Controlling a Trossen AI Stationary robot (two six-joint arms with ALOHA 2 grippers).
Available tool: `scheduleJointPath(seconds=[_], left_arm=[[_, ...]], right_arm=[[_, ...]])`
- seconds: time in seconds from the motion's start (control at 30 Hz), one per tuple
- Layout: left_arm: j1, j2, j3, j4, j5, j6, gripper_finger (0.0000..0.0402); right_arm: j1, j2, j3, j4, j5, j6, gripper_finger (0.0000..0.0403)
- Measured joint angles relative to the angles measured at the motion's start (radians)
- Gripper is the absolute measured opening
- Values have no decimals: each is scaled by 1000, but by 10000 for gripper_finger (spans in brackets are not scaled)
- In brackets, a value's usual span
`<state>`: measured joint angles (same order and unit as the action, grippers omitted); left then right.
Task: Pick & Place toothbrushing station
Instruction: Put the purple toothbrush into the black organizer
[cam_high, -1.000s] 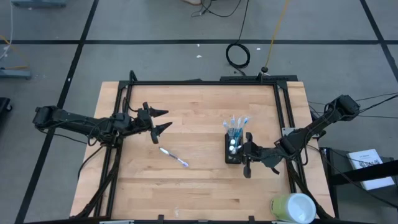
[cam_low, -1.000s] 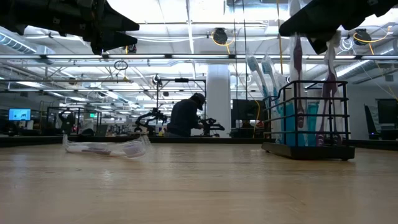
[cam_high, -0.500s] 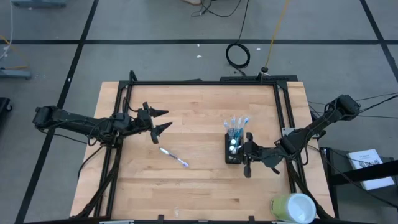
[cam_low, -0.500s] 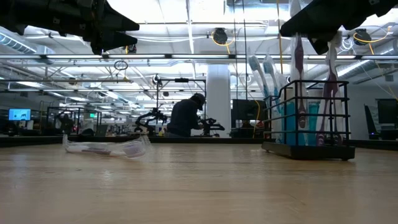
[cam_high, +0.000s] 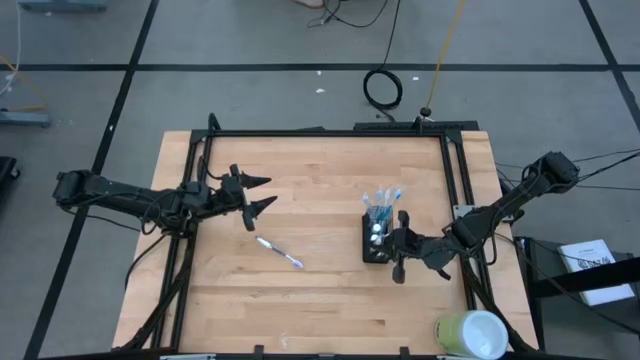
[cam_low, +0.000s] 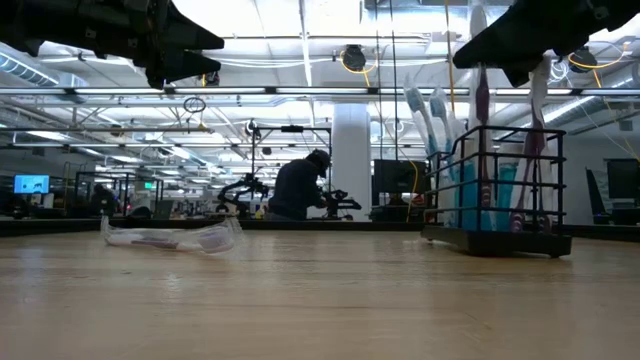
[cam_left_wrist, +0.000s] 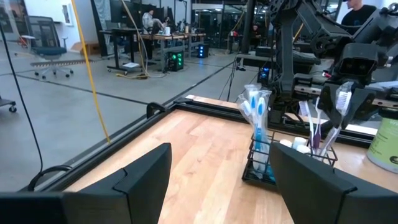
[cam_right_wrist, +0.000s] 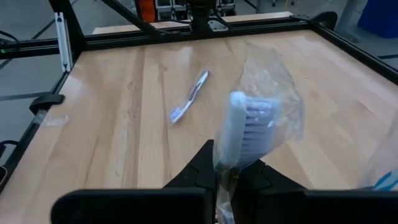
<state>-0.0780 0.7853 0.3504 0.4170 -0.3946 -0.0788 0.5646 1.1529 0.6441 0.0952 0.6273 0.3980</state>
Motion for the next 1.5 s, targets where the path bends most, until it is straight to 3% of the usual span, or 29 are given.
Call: scheduleJointPath(seconds=[0.47,0.9,1.33,1.5], left_arm=[[0,0,0,-3,0,2,278],[0,0,0,-5,0,5,278],[0,0,0,-5,0,2,278],[0,0,0,-5,0,2,278]], right_arm=[[7,-68,0,16,27,-50,9],[27,-38,3,-14,-24,60,11],[27,-36,3,-1,-29,43,127],[27,-49,2,29,-29,7,153]])
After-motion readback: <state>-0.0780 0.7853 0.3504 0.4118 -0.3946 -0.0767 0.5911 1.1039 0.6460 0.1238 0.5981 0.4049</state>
